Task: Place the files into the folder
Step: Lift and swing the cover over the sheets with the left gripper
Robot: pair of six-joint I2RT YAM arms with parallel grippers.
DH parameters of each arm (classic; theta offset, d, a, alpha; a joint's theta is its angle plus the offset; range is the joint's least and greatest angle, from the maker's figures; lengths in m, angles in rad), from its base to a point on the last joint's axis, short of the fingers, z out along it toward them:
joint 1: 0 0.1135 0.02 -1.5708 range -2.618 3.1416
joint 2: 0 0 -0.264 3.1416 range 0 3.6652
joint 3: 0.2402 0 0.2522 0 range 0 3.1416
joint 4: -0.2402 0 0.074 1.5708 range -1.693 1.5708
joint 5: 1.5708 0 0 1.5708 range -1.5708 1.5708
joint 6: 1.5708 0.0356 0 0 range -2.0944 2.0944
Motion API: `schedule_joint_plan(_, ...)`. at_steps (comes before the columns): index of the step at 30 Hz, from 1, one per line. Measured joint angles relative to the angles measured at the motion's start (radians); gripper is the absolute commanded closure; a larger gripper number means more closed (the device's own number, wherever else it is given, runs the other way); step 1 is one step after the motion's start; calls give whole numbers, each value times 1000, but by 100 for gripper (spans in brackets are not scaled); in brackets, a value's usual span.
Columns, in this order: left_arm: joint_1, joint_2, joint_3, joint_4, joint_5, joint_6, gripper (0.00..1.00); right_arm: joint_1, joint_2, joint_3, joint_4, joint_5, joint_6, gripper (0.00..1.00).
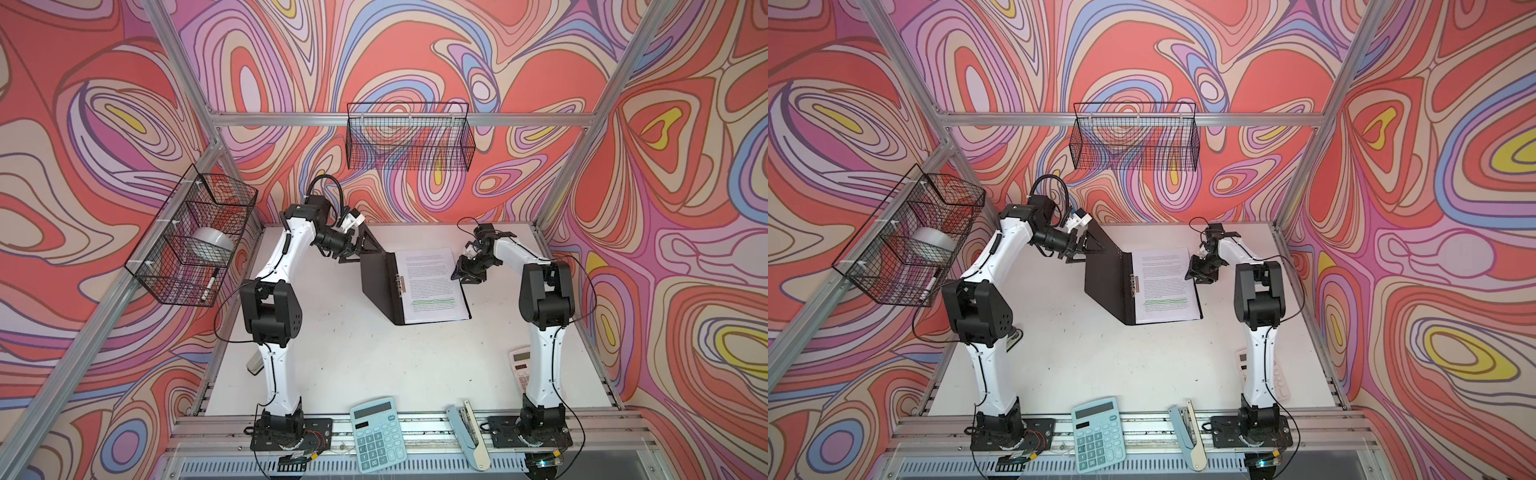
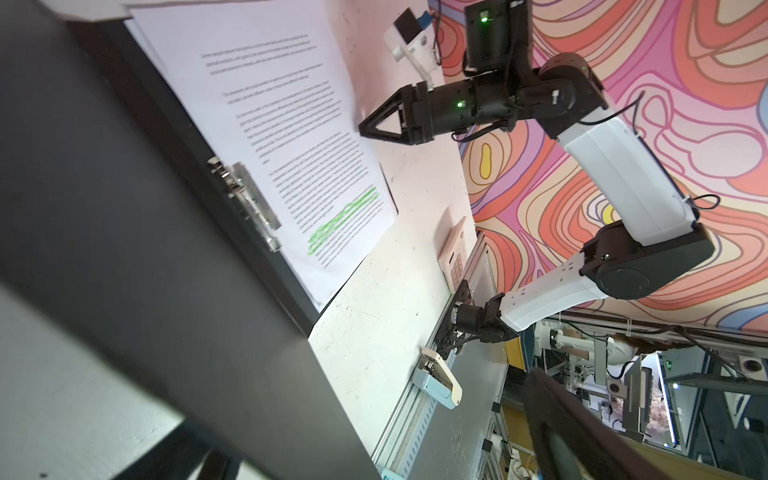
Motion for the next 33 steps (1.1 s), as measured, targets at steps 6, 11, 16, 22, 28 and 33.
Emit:
schedule_joint_plan(6,-36,18,48,-13,0,-8,0,55,-15,-25,-2,-6,5,54)
schedule_joint_plan(11,-67,31,48,-20,3,-12,0,124,-19,-37,13,-32,32,54)
schedule_joint_plan(16,-113,31,48,-19,2,-15,0,157,-58,-80,28,20,68,53)
schedule_joint_plan(22,-152,32,48,-17,3,-26,0,127,-181,-107,26,82,97,53)
schedule_joint_plan(28,-179,50,48,12,2,-45,0,106,-301,-126,69,-10,125,53)
schedule_joint_plan(33,-202,76,48,47,-2,-68,0,105,-349,-270,216,-192,206,53)
